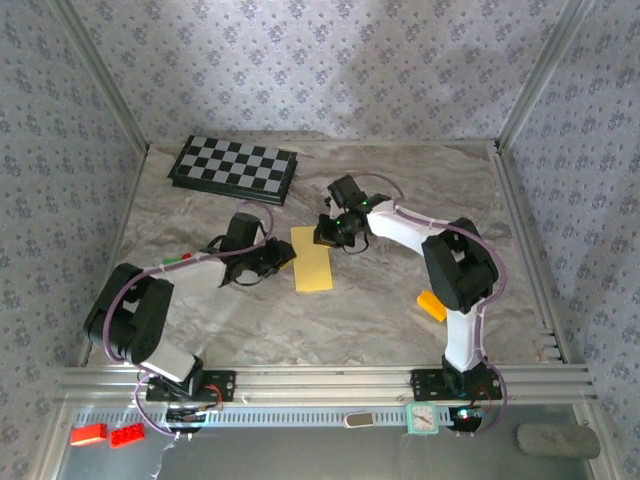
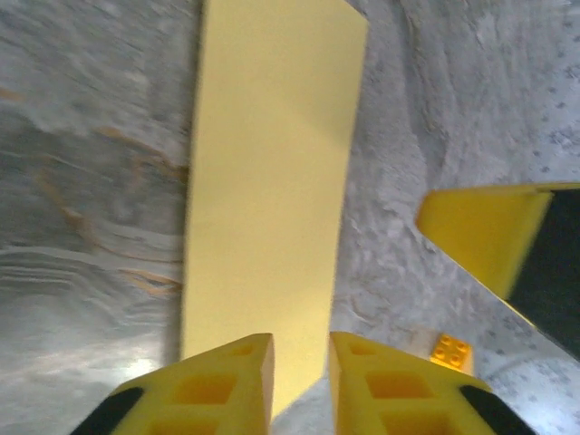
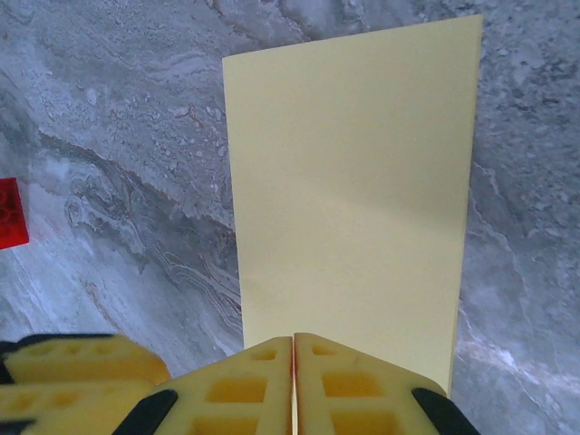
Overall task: Fold a paper plane with a square sheet of paper (pick it up from the middle)
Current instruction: First fold the square sheet of paper in half at the center of the table.
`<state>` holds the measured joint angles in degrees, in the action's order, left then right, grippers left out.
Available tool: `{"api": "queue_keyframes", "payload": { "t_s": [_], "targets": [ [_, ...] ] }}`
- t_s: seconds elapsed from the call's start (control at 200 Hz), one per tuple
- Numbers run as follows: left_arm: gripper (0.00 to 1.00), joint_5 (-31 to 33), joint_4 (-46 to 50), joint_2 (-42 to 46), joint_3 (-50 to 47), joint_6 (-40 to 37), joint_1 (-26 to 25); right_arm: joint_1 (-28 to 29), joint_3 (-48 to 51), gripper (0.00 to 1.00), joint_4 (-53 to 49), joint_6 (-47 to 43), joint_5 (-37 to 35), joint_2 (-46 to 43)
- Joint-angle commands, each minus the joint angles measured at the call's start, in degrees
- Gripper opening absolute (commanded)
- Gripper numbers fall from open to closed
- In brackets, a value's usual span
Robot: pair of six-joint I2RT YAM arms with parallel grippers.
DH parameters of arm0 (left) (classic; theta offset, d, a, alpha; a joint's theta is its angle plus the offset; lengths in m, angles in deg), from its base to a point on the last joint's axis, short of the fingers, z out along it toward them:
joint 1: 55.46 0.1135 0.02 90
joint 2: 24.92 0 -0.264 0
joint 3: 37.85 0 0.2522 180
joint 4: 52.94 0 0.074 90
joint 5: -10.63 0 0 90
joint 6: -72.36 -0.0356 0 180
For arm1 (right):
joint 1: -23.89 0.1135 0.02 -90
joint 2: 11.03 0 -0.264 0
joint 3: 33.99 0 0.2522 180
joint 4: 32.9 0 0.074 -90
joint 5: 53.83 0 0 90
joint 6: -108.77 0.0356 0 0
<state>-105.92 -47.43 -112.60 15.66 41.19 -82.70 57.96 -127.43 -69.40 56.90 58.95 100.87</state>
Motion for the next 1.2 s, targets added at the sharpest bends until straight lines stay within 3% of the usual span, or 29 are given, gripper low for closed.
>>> {"api": "queue_keyframes", "payload": {
  "t_s": [0.0, 0.415, 0.575, 0.83, 1.194],
  "targets": [
    [0.17, -3.3, -2.8, -3.9, 3.2, 2.4, -1.6, -0.1, 0.2, 0.1, 2.2, 0.2, 1.9, 2.3],
    [0.12, -3.6, 7.0, -11.9, 7.8, -1.2, -3.2, -0.9, -2.6, 0.1, 1.3, 1.5, 2.2, 9.8],
    [0.11, -1.8, 14.8, -13.2, 9.4, -4.3, -3.2, -0.9, -2.7, 0.1, 0.1, 1.6, 0.3, 11.3],
    [0.11, 3.1, 25.7, -12.0, 10.6, -8.0, -3.1, -1.1, -2.3, 0.1, -1.1, 1.7, -1.9, 11.6],
    [0.13, 0.6, 32.8, -4.2, 12.7, -11.3, -3.2, -1.7, -5.6, 0.1, -1.1, 1.2, -0.3, 9.3]
  ]
}}
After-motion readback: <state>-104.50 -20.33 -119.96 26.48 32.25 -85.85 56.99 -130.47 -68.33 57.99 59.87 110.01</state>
